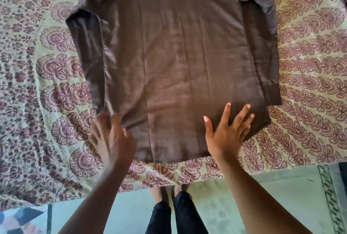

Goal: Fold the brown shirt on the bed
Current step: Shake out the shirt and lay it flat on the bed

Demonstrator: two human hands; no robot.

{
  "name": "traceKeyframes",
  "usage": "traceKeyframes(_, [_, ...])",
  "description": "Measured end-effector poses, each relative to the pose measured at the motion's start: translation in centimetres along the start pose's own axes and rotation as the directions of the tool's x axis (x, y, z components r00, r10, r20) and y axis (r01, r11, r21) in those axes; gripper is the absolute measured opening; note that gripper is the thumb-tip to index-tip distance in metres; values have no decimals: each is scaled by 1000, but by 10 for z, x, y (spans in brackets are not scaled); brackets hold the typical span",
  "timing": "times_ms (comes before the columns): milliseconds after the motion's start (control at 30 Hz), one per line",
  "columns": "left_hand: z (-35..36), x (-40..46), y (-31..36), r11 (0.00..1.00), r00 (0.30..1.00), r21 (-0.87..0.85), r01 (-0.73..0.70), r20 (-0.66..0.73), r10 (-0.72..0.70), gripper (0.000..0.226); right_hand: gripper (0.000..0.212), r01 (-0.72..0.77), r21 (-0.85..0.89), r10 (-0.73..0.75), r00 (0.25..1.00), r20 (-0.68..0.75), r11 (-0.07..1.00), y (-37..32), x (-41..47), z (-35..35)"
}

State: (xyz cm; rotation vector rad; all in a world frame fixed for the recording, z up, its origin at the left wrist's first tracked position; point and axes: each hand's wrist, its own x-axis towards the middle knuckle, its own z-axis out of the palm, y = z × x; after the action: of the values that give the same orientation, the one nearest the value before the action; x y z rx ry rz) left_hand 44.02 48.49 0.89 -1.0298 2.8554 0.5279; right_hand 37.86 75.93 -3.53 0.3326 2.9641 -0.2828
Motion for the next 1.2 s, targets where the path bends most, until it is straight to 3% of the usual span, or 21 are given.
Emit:
traceKeyframes(67, [12,7,7,980,973,-33,-198,117,200,73,78,142,-9,-142,986,-87,990,-14,17,-2])
traceKeyframes(133, [26,13,8,960,933,2,-280,238,271,95,72,382,-32,-383,922,-51,924,-28,39,1])
traceKeyframes(200, [38,11,7,944,905,52,-325,308,294,115,68,474,-47,-473,880,31,879,-27,55,9])
traceKeyframes(233, [41,10,7,939,892,68,-337,344,295,123,66,423,-55,-421,906,43,905,-19,60,11])
traceKeyframes(333, [40,0,11,910,845,130,-395,441,304,140,70,81,-39,-82,997,-15,996,23,51,6])
traceKeyframes(467, [34,-5,31,879,821,143,-455,450,352,148,77,-104,-23,105,994,44,994,66,33,-9])
traceKeyframes(533, [35,-2,43,846,803,138,-515,423,419,149,78,-159,9,159,987,-3,987,57,34,-13])
traceKeyframes(633, [41,6,59,863,791,103,-495,465,398,151,75,74,-15,-76,986,-152,997,11,47,-14])
traceKeyframes(700, [45,6,64,874,781,122,-471,518,349,152,71,341,-10,-340,935,-99,940,-27,58,-9])
traceKeyframes(767, [43,2,65,856,754,139,-498,558,347,153,68,517,-5,-517,856,25,856,-43,64,2])
traceKeyframes(800, [41,-1,63,839,730,137,-526,578,363,152,67,543,-22,-541,839,65,840,-38,65,7])
traceKeyframes(867, [36,-2,55,818,706,106,-565,576,413,141,67,442,-61,-437,896,71,895,-8,59,9])
traceKeyframes(967, [26,16,38,859,800,18,-511,376,468,113,71,204,-98,-202,979,30,974,49,42,-5])
traceKeyframes(1033, [24,35,24,921,895,10,-391,236,377,107,79,143,-134,-135,989,66,981,62,39,-10])
traceKeyframes(1133, [30,49,4,964,948,10,-264,189,258,117,90,43,-116,-47,998,-38,992,31,51,-12])
traceKeyframes(1200, [36,48,-3,964,945,28,-263,209,252,121,88,114,-75,-122,987,-108,991,-13,60,-7])
